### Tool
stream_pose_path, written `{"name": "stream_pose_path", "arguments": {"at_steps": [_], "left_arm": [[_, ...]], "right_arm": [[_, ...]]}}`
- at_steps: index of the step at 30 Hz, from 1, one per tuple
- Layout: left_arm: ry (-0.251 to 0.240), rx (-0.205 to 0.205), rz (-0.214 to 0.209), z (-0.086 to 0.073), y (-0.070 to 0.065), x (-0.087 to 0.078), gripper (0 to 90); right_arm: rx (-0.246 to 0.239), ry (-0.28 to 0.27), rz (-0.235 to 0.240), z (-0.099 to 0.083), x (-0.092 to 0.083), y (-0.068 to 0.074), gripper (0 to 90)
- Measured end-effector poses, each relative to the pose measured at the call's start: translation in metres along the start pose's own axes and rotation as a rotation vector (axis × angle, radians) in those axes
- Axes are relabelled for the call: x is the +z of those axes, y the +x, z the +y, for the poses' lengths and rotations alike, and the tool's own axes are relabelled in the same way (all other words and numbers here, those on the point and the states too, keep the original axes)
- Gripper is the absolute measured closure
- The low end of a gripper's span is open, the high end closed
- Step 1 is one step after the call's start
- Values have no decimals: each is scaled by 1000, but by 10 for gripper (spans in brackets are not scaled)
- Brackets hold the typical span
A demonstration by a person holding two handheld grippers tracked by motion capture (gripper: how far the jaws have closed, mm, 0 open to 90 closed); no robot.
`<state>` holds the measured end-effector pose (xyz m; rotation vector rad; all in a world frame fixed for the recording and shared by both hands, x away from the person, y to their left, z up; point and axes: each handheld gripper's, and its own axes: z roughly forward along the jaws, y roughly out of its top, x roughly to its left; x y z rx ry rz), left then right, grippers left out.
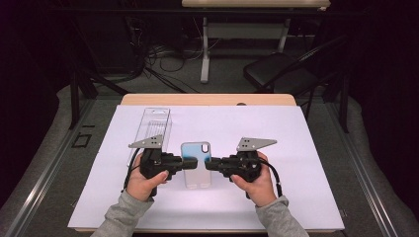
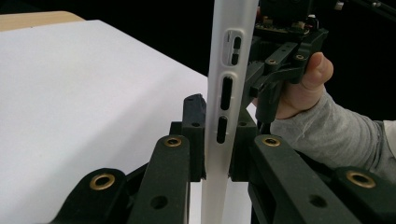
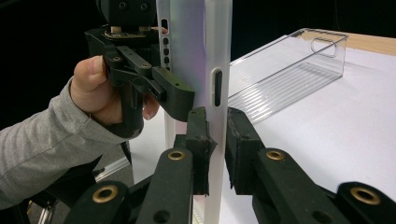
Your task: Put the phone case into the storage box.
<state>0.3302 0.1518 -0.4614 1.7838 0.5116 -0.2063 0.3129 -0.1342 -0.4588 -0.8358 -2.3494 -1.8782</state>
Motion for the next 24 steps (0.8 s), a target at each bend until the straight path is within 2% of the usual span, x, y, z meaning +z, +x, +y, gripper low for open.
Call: {"name": "stream_pose_path", "arguments": {"at_steps": [20,24], "left_arm": [[-2,-5,0,-1,0,0,814],[-7,-4,0,-1,0,0,814]], "right_arm": [[-14,-13,-49,-2,0,4,822],[0,-21,-40,-2,0,4,819]]}}
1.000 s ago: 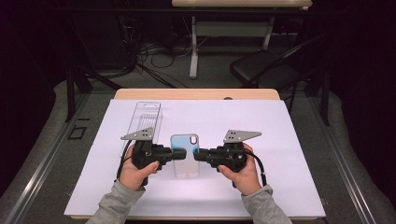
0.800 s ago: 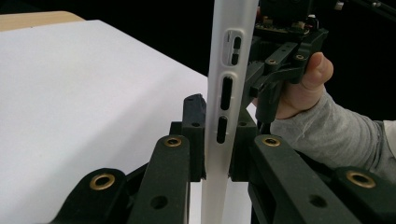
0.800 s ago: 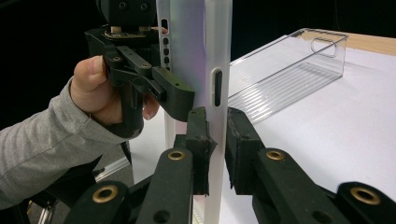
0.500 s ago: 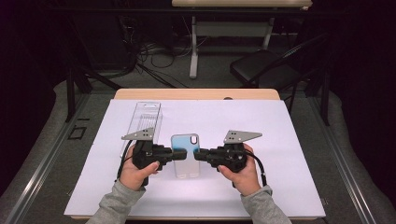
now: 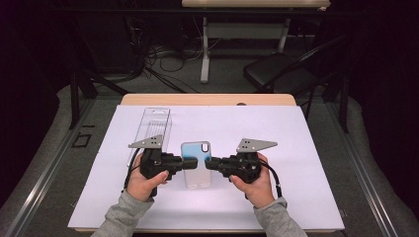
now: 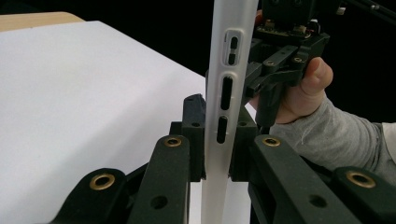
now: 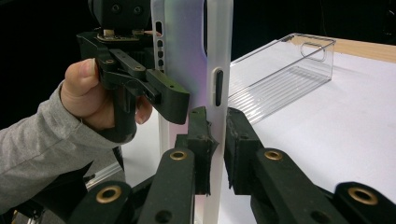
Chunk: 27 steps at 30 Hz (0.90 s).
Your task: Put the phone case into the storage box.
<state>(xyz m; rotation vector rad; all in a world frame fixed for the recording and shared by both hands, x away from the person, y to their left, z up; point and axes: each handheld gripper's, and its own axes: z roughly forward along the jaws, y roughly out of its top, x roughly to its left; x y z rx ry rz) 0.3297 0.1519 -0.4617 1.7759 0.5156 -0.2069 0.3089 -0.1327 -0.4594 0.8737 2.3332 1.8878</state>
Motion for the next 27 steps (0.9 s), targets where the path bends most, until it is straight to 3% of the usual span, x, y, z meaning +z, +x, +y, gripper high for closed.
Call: {"name": "stream_pose_path", "arguments": {"at_steps": [27], "left_arm": [[7,-3,-13,0,0,2,814]], "right_arm": [[-1,-12,23,-1,1,0,818]]}}
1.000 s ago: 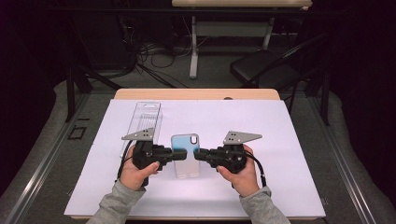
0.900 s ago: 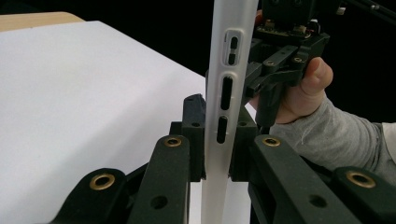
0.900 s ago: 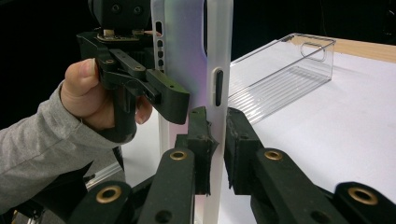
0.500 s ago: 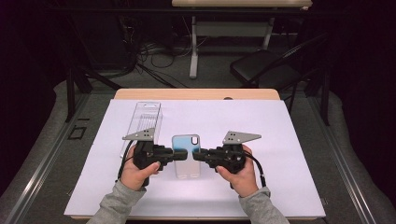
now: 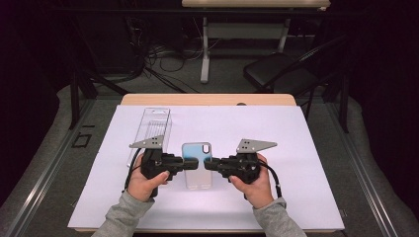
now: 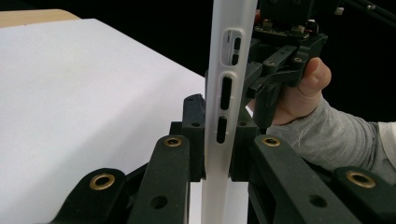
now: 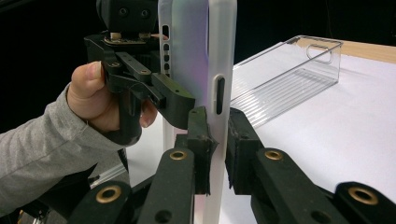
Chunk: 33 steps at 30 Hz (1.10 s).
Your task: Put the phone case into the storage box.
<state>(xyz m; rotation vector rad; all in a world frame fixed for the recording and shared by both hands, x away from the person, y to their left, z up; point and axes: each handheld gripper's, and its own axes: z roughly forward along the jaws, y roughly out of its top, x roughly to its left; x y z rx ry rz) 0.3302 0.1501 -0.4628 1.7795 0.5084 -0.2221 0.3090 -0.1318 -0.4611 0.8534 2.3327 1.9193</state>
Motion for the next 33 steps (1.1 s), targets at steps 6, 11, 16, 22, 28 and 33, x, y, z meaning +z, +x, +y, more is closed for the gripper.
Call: {"name": "stream_pose_path", "arguments": {"at_steps": [6,11,16,22,28,33], "left_arm": [[1,-6,-2,0,-1,1,814],[1,-2,-4,0,-1,1,814],[-3,3,-3,0,-1,1,813],[-9,6,-6,0,-1,1,812],[-13,4,-7,0,-1,1,811],[-19,1,-6,0,-1,2,810]], "right_arm": [[-11,-2,5,-1,0,-1,820],[-16,5,8,-1,-1,-1,821],[-17,-6,5,-1,-1,0,822],[-16,-8,4,-1,-3,0,823],[-13,-8,3,-1,-3,1,823],[-14,-11,2,-1,-3,0,823]]}}
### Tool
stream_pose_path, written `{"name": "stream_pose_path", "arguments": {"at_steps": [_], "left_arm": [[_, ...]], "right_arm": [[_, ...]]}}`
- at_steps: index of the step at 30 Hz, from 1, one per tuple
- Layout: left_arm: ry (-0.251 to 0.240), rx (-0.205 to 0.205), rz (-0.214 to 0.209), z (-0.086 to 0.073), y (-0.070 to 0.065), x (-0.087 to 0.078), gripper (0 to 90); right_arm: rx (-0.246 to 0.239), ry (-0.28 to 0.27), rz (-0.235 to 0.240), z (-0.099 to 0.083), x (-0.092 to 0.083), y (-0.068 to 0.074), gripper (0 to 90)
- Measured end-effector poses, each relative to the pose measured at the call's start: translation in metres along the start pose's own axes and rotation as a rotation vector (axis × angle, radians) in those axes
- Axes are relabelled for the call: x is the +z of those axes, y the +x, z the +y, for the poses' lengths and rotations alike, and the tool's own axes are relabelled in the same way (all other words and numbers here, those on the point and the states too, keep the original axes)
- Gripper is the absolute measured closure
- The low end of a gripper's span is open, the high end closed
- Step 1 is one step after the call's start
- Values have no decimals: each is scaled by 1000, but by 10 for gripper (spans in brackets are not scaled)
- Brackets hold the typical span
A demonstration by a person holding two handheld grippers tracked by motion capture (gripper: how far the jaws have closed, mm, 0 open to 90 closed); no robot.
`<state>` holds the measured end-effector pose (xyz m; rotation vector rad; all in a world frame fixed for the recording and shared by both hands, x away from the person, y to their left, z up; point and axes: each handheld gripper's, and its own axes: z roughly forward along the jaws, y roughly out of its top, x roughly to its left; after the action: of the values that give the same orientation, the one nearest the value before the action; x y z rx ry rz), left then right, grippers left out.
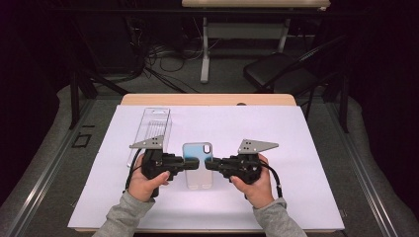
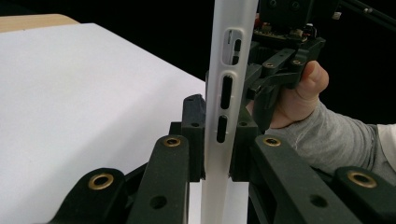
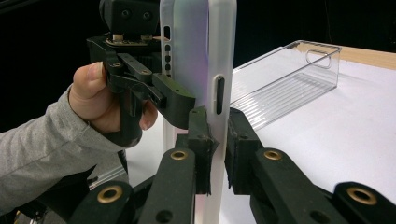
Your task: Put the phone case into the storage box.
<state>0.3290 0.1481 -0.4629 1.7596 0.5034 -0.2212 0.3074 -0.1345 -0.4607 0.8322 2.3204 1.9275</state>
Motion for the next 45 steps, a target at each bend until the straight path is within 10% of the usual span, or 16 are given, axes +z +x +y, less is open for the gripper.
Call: {"name": "stream_pose_path", "arguments": {"at_steps": [18,45], "left_arm": [[-29,43,118,-1,-2,2,524],[-27,98,407,12,-2,15,418]], "right_arm": [[13,-5,-59,-1,0,-3,823],[-10,-16,-415,7,4,-14,822]]}}
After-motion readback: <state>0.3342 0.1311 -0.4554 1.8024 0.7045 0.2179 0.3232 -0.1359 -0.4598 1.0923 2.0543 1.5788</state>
